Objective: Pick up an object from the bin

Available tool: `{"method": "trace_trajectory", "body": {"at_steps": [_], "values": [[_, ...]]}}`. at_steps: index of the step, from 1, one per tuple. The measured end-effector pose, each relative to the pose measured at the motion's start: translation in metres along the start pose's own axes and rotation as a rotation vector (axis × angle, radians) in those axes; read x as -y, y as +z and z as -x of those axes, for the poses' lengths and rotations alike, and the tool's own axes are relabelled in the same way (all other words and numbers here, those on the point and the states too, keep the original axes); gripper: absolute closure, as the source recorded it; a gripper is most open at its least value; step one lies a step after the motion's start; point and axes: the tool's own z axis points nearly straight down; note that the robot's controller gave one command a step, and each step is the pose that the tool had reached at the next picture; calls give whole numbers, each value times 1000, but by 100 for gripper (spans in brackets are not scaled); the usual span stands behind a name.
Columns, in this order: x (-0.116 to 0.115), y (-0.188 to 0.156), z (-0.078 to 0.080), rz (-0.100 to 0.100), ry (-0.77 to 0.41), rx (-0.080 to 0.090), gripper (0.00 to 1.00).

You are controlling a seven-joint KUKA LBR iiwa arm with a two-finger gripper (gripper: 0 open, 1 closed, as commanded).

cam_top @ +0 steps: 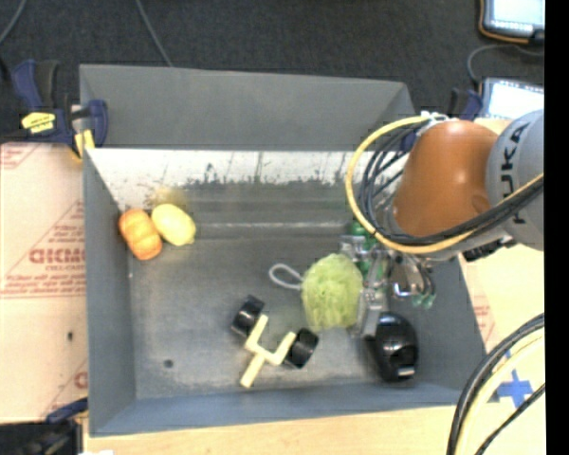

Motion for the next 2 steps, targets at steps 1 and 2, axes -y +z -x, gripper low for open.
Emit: {"method": "trace_trajectory", "body": {"at_steps": [1,2], "values": [[21,36,17,0,-25,8,0],[48,99,-1,3,76,1,100]]}}
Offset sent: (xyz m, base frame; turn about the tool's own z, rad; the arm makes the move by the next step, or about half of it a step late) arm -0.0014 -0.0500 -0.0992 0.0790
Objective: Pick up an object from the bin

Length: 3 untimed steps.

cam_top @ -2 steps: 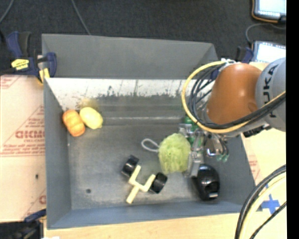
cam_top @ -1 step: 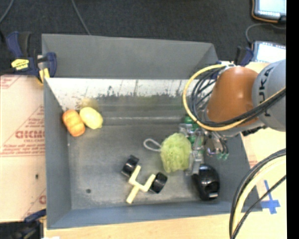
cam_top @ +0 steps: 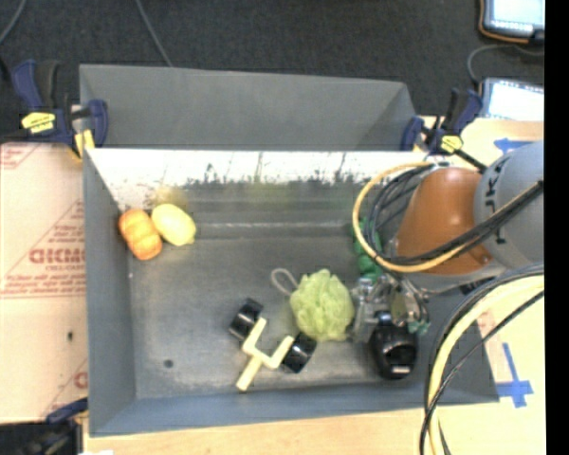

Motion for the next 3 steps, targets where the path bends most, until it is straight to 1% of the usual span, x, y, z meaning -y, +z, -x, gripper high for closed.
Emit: {"method": "trace_trajectory", "body": {"at_steps": [1,2,3], "values": [[0,-1,1,0,-1,4,0],[0,-1,1,0,-1,3,0],[-7,-3,-5,-1,42,2,0]]}}
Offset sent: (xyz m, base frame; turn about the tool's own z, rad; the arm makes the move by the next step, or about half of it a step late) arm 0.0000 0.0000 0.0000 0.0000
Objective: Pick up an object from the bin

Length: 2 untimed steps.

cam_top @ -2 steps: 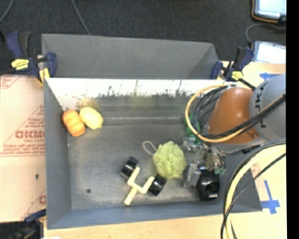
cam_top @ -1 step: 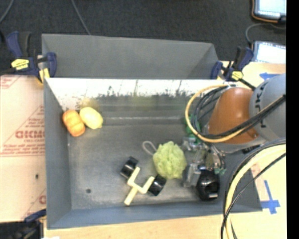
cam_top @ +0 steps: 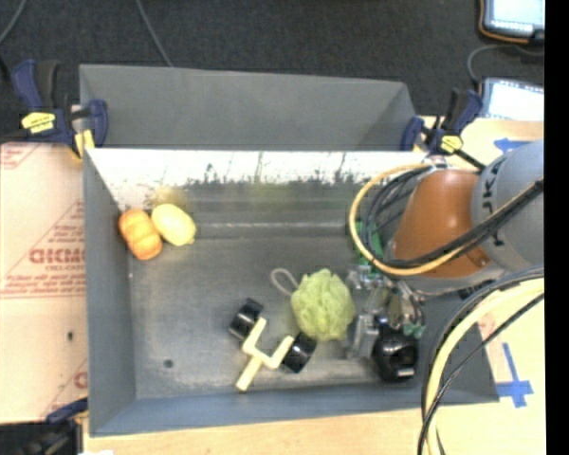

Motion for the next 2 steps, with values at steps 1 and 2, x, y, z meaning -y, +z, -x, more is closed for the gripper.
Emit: {"method": "trace_trajectory", "body": {"at_steps": [1,2], "values": [[-39,-17,11,0,-6,4,0],[-51,-24,-3,3,-2,5,0]]}}
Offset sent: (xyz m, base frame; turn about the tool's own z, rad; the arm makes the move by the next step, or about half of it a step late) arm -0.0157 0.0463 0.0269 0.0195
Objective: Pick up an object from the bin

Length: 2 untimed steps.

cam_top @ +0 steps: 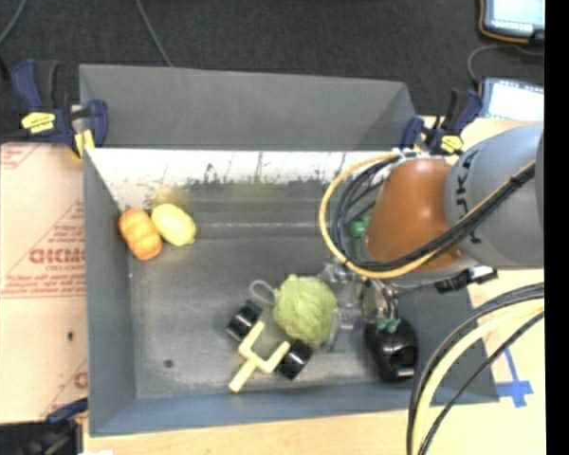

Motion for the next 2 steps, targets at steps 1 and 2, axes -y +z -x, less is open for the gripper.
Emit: {"method": "trace_trajectory", "body": {"at_steps": [1,2], "values": [[-20,16,-3,-3,66,0,0],[-48,22,-10,0,71,0,100]]}}
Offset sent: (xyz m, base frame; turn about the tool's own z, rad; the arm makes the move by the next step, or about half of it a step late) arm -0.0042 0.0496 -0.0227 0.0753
